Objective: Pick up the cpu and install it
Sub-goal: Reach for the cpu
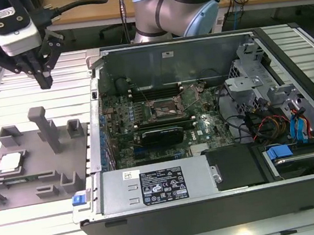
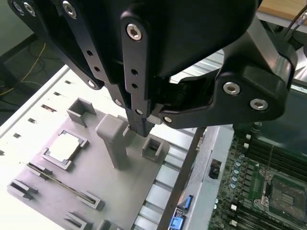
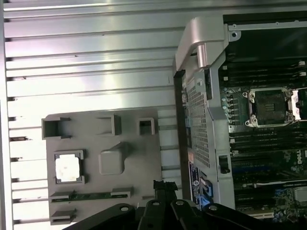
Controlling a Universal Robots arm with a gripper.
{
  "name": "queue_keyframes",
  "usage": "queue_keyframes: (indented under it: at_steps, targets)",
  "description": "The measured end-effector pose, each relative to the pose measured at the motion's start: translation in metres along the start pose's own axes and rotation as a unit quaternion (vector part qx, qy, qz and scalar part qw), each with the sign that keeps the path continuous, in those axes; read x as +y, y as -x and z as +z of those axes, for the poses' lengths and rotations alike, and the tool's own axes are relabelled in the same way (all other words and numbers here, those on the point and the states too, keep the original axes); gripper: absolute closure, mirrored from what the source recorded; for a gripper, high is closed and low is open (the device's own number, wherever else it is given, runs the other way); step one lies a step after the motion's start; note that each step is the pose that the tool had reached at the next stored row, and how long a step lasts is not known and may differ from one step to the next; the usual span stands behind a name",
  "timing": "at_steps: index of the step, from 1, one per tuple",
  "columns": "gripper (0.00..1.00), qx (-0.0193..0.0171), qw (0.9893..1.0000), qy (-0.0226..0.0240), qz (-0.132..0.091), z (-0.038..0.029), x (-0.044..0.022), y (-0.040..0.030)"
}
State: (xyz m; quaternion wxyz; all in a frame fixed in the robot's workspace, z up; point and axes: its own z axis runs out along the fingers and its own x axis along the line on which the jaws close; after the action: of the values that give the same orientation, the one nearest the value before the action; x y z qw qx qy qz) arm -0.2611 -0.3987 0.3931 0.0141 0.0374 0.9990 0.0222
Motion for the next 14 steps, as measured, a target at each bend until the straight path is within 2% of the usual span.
queue_keyframes:
  at_steps: [2,5,7,9,14]
  targets:
    - [0.89,-0.0001,1.0000,0.0000,0.000,0.0000,-0.0003,-0.0042]
    - [0.89,-0.0003,1.0000,0.0000,0.000,-0.0001,-0.0009,-0.0151]
    - [0.89,-0.0003,1.0000,0.0000,0.000,-0.0001,-0.0011,-0.0192]
    - [0.89,-0.0004,1.0000,0.0000,0.000,-0.0002,-0.0016,-0.0261]
    - [0.89,-0.0003,1.0000,0.0000,0.000,-0.0005,-0.0023,-0.0373]
